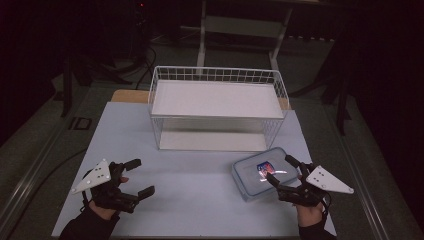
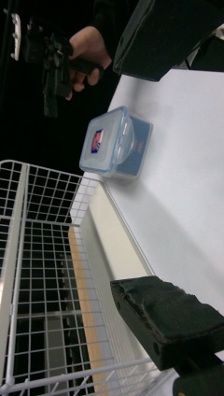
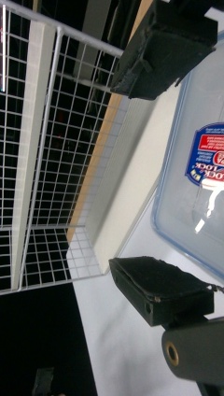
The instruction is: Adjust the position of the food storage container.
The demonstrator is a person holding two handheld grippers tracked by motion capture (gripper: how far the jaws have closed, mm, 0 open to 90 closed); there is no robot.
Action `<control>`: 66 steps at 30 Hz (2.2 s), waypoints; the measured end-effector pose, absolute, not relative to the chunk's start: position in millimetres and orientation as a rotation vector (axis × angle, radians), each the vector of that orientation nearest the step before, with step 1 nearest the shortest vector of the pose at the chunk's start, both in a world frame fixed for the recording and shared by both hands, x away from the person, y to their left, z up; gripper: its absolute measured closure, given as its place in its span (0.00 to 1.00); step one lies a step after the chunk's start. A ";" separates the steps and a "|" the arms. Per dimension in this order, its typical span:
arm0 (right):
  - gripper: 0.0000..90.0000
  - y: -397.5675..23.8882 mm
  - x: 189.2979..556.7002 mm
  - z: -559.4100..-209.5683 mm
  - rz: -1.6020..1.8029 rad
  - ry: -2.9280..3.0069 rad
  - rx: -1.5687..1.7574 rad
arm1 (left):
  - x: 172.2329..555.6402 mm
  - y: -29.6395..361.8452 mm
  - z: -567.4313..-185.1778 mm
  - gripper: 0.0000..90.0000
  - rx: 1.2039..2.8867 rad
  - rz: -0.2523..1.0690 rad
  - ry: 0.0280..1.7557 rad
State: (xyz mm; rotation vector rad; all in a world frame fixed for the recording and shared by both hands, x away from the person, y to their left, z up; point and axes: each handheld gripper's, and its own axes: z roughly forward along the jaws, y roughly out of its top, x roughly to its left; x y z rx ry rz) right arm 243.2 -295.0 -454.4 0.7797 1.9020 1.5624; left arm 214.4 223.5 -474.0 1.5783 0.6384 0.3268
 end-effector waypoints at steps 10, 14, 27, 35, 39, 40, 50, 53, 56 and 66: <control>0.14 -298.3 251.7 -438.6 1.565 1.954 0.798 | 212.3 224.6 -470.3 0.00 1.560 0.351 0.625; 0.14 -308.9 260.5 -432.5 1.616 1.956 0.838 | 213.6 225.8 -471.2 0.00 1.562 0.352 0.634; 0.26 -347.2 299.5 -435.3 1.421 1.972 0.973 | 215.5 224.2 -474.3 0.00 1.573 0.358 0.638; 0.53 -363.4 316.1 -457.2 1.292 2.017 1.037 | 216.0 224.7 -475.8 0.00 1.574 0.374 0.640; 0.74 -370.4 318.8 -468.6 1.214 2.014 1.066 | 215.7 224.2 -476.6 0.00 1.584 0.385 0.639; 0.79 -371.9 319.6 -472.0 1.187 2.017 1.077 | 215.4 223.7 -476.4 0.00 1.590 0.394 0.634; 1.00 -379.2 323.9 -500.9 1.108 2.114 1.145 | 216.4 222.4 -477.9 0.00 1.593 0.379 0.635; 1.00 -375.8 322.7 -503.3 1.095 2.133 1.136 | 216.2 222.3 -477.8 0.00 1.593 0.377 0.634; 1.00 -374.8 321.5 -502.4 1.107 2.128 1.147 | 216.3 222.1 -478.3 0.00 1.593 0.372 0.634; 1.00 -364.1 311.2 -502.1 1.136 2.180 1.168 | 216.0 220.1 -478.6 0.00 1.601 0.365 0.627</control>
